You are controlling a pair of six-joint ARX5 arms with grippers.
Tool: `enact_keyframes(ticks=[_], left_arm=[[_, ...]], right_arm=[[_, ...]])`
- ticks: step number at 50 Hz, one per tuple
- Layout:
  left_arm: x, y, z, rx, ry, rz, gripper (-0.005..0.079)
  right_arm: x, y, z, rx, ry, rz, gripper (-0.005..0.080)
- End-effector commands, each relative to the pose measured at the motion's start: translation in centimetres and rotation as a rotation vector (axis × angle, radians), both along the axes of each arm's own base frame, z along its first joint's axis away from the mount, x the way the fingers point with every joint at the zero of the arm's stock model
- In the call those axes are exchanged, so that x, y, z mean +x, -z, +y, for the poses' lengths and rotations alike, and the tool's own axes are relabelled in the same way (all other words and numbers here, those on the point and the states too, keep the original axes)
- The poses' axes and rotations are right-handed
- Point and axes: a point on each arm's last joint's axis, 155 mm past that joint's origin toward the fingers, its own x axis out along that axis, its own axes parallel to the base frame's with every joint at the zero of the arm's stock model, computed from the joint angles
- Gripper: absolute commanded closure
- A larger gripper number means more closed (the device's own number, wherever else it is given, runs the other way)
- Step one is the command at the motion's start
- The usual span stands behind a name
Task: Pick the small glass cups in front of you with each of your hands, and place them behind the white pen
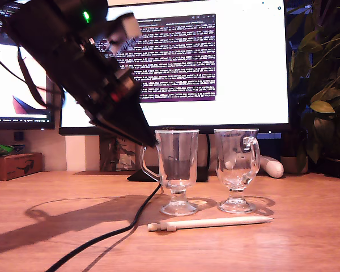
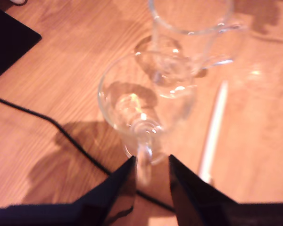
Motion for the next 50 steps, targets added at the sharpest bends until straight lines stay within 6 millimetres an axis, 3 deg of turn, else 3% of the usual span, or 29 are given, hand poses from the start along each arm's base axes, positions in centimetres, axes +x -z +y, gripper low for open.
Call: enact_keyframes(ticks=[1,5,8,22,37,50], left_arm=[[-0.4,-0.9,1.1,-0.003,-0.012,-0.012,0.0622],[-0.9,-1.3,2.6,0.016,-0.039,0.006,0.0766],[-0.9,-1.8,3.6,0.018,-0.063,0.011,0.0762],[1.7,-2.2,9.0,0.019,-0.257,0.036,0.0762],[4.5,-0.7,16.0,-0.014,-0.466,-0.002,0.0762],[6.3,-3.6,23.7,-0.119,-0.723,-0.123,0.0762]], right_arm=[[0.0,0.4,-0.1,-0.015,-0.014,0.001,0.0428],[0.2,0.4,-0.2,-0.041,-0.030,-0.011,0.0624],[0.4,0.2,-0.4,-0.049,-0.020,-0.023,0.0778],[2.4,-0.7,-3.2,-0.141,0.065,-0.112,0.0765],[6.0,1.2,-7.6,-0.118,0.205,-0.172,0.0765],[7.7,3.2,-11.2,-0.072,0.300,-0.209,0.0765]])
